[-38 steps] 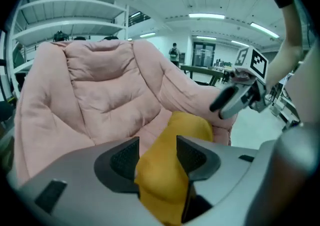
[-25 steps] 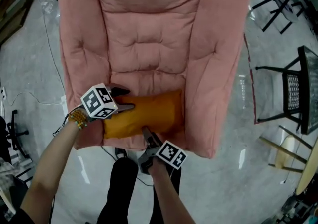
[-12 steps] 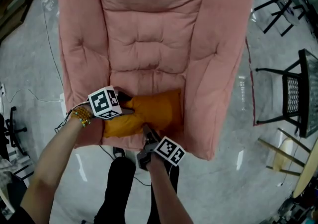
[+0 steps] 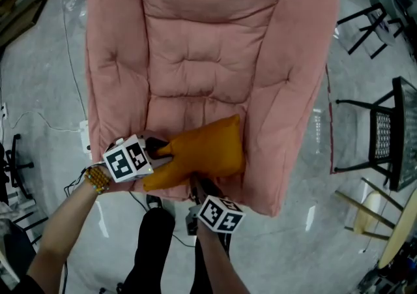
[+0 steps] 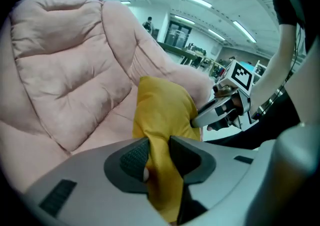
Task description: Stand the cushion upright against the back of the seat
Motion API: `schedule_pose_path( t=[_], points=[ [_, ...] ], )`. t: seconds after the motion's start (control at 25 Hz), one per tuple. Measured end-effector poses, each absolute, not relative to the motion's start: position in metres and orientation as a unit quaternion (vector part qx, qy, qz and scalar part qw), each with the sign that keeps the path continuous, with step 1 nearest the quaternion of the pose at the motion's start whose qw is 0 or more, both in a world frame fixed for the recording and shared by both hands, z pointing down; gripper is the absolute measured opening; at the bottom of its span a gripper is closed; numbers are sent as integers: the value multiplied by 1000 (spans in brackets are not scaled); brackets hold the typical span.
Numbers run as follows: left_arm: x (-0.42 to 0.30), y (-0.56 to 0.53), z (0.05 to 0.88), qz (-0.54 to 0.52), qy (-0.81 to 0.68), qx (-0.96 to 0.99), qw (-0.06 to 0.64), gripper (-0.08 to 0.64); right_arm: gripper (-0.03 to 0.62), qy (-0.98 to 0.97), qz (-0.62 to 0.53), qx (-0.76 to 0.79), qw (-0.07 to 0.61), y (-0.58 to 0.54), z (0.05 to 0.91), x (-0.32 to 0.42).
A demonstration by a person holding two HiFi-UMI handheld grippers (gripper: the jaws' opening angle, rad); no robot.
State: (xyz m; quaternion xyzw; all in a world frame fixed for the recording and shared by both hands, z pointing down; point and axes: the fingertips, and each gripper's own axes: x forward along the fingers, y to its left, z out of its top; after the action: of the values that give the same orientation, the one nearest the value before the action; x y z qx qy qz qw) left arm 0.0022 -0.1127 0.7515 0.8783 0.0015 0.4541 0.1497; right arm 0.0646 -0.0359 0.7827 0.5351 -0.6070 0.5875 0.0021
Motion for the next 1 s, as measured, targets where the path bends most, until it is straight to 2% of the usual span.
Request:
schedule_pose_path(
  t=[0.16, 0.28, 0.4, 0.52, 0.6, 0.64, 0.72, 0.8, 1.0],
  points=[
    [-11, -103, 735, 417, -25, 886, 200, 133, 89, -663, 528, 525, 67, -45, 765, 71],
    [-16, -92, 728, 367, -49, 890, 267, 127, 114, -694, 491, 517, 106, -59, 750, 85],
    [-18, -71, 747, 347, -74, 874, 332, 126, 140, -719, 464, 491, 164, -71, 755, 95],
    [-27, -47, 781, 362, -103, 855, 356, 127, 155, -727, 467, 460, 204, -74, 779, 92],
    [-31, -41, 791, 357, -116, 852, 366, 130, 157, -731, 465, 451, 216, -77, 786, 91],
    [-33, -42, 793, 347, -122, 851, 374, 159, 164, -735, 461, 446, 221, -78, 786, 90],
    [-35, -53, 792, 322, -140, 848, 398, 208, 215, -741, 457, 438, 225, -78, 785, 92],
    [-34, -66, 792, 299, -157, 839, 427, 226, 252, -737, 469, 432, 226, -72, 792, 96],
    [-21, -78, 812, 304, -152, 816, 467, 242, 265, -711, 537, 416, 186, -62, 818, 92]
  ],
)
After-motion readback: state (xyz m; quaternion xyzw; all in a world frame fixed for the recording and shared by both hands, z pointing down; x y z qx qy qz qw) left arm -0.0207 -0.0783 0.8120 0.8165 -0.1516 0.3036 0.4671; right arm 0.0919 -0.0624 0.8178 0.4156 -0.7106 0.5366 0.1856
